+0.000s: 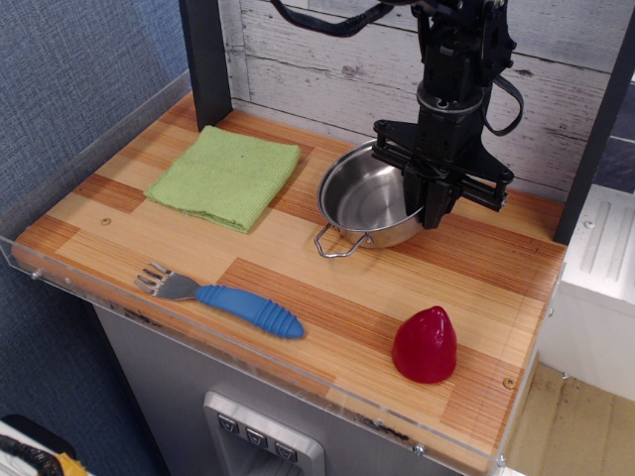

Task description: Move sauce pot to the right of the green cloth

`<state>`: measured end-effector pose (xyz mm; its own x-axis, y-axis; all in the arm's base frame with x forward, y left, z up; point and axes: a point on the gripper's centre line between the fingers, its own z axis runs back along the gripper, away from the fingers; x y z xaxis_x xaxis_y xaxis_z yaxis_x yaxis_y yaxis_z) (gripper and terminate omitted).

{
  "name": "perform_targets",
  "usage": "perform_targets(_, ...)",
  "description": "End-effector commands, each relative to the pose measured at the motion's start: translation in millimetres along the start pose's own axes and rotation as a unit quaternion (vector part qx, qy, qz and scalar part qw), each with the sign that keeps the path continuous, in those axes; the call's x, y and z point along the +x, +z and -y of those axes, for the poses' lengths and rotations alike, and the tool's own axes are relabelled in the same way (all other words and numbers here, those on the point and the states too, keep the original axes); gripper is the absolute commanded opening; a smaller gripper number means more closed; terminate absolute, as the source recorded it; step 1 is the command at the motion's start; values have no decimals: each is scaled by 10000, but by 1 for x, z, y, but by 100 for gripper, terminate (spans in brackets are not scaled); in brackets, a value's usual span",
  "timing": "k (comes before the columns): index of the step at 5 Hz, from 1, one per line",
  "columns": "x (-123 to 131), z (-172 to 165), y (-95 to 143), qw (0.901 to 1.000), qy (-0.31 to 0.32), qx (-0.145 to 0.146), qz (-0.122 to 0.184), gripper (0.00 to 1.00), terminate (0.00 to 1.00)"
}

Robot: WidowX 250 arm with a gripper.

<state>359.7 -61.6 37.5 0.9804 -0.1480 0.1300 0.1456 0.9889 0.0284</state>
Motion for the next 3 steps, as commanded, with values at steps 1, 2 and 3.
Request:
perform_targets(1,7,5,9,9998,-110,-32,182,0,0)
perform_targets(2,11,5,7,9997,-186,12,125,100,0)
perform_targets(3,11,3,10,9996,-212,31,167,100,0)
